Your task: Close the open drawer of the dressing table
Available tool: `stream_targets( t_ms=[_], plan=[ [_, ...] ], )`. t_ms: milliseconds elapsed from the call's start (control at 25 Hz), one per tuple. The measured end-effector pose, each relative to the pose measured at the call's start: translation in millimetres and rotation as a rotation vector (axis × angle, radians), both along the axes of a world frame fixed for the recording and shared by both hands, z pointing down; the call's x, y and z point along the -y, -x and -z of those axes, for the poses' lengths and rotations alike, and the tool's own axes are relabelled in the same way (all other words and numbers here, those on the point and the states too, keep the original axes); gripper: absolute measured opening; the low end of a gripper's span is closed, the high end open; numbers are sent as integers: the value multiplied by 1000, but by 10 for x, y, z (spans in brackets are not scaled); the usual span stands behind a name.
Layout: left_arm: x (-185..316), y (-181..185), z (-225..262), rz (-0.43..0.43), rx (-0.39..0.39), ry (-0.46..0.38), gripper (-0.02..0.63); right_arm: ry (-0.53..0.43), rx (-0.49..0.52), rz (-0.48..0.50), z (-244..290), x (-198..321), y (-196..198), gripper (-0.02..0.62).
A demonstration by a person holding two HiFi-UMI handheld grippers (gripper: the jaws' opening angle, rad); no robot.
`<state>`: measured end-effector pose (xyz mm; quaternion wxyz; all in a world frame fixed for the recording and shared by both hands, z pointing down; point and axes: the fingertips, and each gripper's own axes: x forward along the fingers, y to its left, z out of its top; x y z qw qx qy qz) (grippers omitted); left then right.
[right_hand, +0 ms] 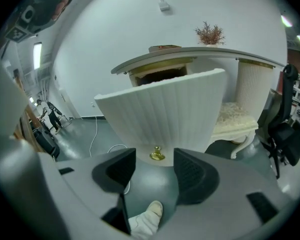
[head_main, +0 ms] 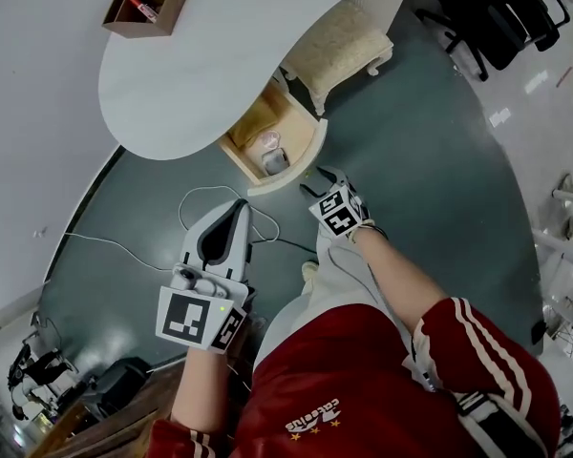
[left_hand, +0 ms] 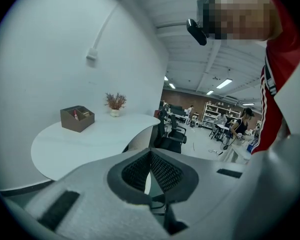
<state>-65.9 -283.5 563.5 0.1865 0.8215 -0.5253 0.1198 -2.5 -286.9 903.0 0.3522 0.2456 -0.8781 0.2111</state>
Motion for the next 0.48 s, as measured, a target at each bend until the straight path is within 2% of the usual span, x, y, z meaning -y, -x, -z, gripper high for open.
stream_targets(
  t_ms=[440, 480],
  plan=[
    [221, 5, -118, 19, -16, 15, 0, 20, -27, 24, -251, -10, 21, 218],
    [225, 12, -125, 22, -17, 16, -1, 27, -30, 27, -269, -12, 10, 195]
  ],
)
